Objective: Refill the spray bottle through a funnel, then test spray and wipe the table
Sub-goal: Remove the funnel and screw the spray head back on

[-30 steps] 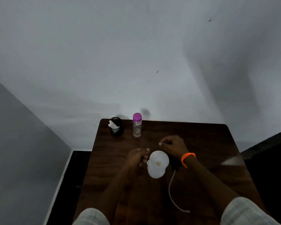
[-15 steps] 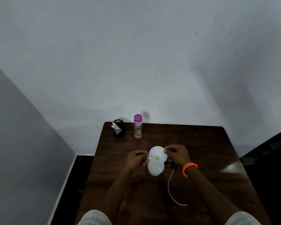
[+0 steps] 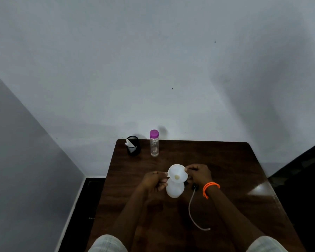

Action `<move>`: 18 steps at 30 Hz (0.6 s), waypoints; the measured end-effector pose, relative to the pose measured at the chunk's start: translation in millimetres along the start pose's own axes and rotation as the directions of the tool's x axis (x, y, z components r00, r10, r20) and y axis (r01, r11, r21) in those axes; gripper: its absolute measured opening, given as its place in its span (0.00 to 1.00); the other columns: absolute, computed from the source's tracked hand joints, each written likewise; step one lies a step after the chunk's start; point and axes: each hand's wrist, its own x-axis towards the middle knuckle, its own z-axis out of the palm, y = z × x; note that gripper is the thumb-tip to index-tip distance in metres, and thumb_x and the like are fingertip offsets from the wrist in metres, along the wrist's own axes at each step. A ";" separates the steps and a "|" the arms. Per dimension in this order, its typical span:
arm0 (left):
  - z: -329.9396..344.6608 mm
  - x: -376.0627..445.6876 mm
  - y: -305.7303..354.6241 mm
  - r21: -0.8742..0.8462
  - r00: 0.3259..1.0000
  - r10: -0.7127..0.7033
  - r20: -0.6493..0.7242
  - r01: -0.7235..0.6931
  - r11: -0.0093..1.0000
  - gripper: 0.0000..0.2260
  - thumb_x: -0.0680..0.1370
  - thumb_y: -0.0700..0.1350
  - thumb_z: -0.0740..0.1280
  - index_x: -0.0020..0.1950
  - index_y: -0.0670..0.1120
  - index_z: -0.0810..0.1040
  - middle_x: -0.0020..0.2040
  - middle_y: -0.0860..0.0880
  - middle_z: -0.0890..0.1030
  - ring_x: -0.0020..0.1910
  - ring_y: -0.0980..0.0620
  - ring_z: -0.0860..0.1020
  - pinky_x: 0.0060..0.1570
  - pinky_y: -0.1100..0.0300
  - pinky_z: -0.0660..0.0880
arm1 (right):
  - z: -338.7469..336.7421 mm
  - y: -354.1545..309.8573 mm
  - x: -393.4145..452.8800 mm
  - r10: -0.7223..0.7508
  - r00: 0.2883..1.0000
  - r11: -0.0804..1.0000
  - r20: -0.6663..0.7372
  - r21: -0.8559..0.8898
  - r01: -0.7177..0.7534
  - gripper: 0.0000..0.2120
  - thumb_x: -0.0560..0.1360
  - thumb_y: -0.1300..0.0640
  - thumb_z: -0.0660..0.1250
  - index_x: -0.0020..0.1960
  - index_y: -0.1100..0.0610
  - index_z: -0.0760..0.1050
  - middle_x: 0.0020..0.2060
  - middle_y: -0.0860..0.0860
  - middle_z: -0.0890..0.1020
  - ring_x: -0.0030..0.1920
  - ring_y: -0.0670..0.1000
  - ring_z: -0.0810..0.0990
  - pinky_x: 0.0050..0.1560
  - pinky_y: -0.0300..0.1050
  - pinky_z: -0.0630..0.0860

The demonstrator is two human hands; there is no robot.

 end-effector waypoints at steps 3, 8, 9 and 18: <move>-4.9 -3.1 15.6 -0.027 0.996 -0.011 0.084 0.013 1.000 0.11 0.78 0.42 0.71 0.58 0.40 0.82 0.38 0.46 0.83 0.32 0.54 0.80 0.26 0.65 0.74 | -8.7 -10.7 5.0 -0.055 0.998 0.998 0.027 -0.033 0.056 0.05 0.75 0.62 0.72 0.48 0.55 0.84 0.33 0.55 0.85 0.28 0.50 0.81 0.26 0.41 0.75; -6.7 1.9 39.9 -0.141 0.992 0.019 0.129 0.000 0.990 0.13 0.78 0.41 0.71 0.61 0.39 0.81 0.43 0.44 0.85 0.35 0.53 0.82 0.29 0.67 0.77 | -15.7 -29.0 19.8 -0.094 0.992 0.994 0.078 0.065 0.089 0.06 0.75 0.63 0.72 0.50 0.56 0.85 0.35 0.61 0.85 0.30 0.55 0.80 0.27 0.44 0.73; -6.5 5.7 43.3 -0.165 0.991 0.024 0.129 -0.003 0.986 0.13 0.78 0.40 0.70 0.61 0.38 0.81 0.44 0.43 0.85 0.36 0.52 0.82 0.31 0.66 0.79 | -15.5 -32.2 22.9 -0.093 0.992 0.991 0.085 0.104 0.084 0.06 0.74 0.64 0.72 0.50 0.57 0.84 0.37 0.63 0.85 0.32 0.57 0.80 0.28 0.45 0.74; -1.9 51.3 59.5 -0.242 1.000 -0.001 0.013 0.004 0.970 0.07 0.78 0.32 0.68 0.55 0.33 0.80 0.48 0.36 0.83 0.45 0.45 0.83 0.39 0.59 0.84 | 9.3 -27.4 67.0 0.006 0.996 0.945 0.084 0.327 -0.033 0.09 0.73 0.74 0.68 0.46 0.63 0.81 0.48 0.63 0.83 0.50 0.59 0.83 0.46 0.51 0.83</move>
